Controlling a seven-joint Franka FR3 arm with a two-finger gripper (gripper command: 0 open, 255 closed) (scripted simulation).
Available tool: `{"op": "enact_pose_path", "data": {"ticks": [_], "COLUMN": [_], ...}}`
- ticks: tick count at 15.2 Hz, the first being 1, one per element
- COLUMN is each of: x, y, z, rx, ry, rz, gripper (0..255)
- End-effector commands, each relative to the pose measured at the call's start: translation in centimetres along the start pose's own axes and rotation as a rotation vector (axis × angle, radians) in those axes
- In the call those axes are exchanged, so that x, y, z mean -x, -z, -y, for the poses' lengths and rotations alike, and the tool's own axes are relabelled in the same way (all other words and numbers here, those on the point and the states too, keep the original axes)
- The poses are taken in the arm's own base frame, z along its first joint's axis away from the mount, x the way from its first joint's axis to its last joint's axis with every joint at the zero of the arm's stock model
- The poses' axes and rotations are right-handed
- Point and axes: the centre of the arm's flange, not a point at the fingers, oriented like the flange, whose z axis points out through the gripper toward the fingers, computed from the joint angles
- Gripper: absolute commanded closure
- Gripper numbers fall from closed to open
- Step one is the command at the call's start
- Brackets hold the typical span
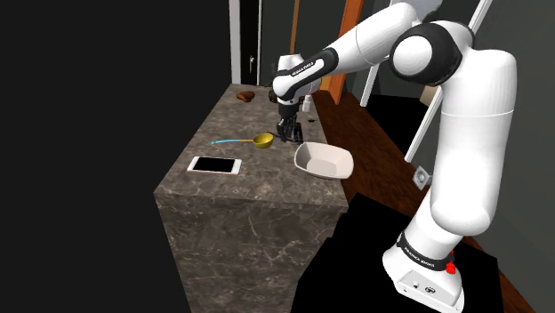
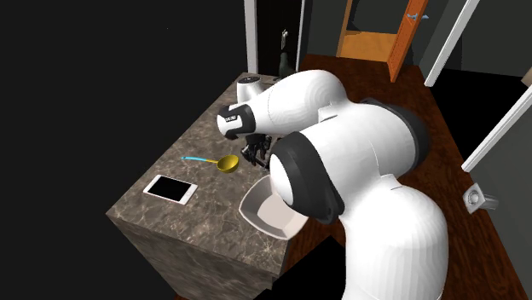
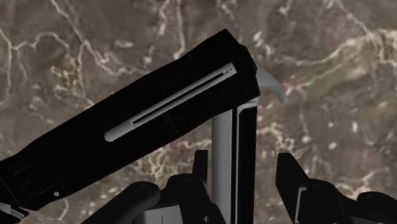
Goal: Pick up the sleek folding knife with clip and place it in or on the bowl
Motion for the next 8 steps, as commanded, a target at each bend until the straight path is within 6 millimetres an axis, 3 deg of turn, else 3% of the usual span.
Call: {"op": "enact_pose_path", "data": {"ticks": [1,8], "x": [0.0,0.1], "y": [0.9,4.6], "z": [-0.1,-0.2], "rx": [0.0,0.0], "ry": [0.0,0.0], "rz": [0.0,0.0], "gripper": [255,255]}}
